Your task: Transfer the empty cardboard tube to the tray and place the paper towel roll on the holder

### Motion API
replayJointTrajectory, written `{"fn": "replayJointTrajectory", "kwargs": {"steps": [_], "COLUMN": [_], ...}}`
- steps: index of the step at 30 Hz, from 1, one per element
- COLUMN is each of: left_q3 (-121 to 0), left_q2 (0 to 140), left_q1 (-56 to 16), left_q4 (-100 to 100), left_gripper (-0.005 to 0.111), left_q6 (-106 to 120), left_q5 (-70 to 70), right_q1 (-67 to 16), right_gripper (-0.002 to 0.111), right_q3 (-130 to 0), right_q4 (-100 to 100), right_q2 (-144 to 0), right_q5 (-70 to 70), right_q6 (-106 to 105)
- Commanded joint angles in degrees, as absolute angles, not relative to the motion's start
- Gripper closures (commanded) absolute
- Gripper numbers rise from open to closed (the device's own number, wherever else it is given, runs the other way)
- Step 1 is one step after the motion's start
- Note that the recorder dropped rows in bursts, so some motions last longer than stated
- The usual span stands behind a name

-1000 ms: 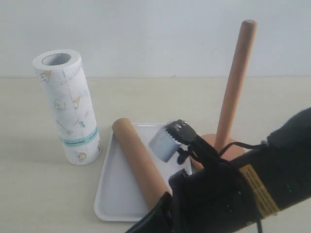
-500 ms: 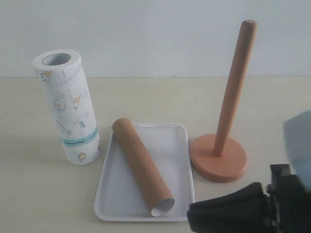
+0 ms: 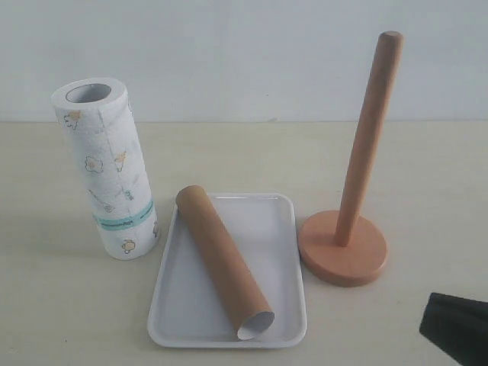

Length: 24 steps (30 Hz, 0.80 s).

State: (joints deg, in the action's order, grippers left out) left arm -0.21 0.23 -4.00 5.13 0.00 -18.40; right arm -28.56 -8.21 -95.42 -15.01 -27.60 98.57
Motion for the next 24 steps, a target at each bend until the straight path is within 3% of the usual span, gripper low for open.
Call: {"fn": "replayJointTrajectory", "kwargs": {"steps": [1, 15, 24], "left_q3": [0.0, 0.0, 0.0], "left_q2": [0.0, 0.0, 0.0], "left_q1": [-4.3, -4.3, -4.3], "left_q4": [5.1, 5.1, 5.1], "left_gripper": [0.102, 0.102, 0.102], "left_q6": [-0.4, -0.4, -0.4], "left_q5": [-18.0, -18.0, -18.0], "right_q1": [-24.3, -0.7, 2.3], "right_gripper": [0.107, 0.107, 0.107], "right_q3": [-8.0, -7.9, -4.7], "right_q4": [-94.9, -94.8, -94.8], "right_q2": [-10.7, 0.0, 0.0], "right_q5": [-26.8, -26.9, -26.7], "right_q6": [98.2, 107.5, 109.3]}}
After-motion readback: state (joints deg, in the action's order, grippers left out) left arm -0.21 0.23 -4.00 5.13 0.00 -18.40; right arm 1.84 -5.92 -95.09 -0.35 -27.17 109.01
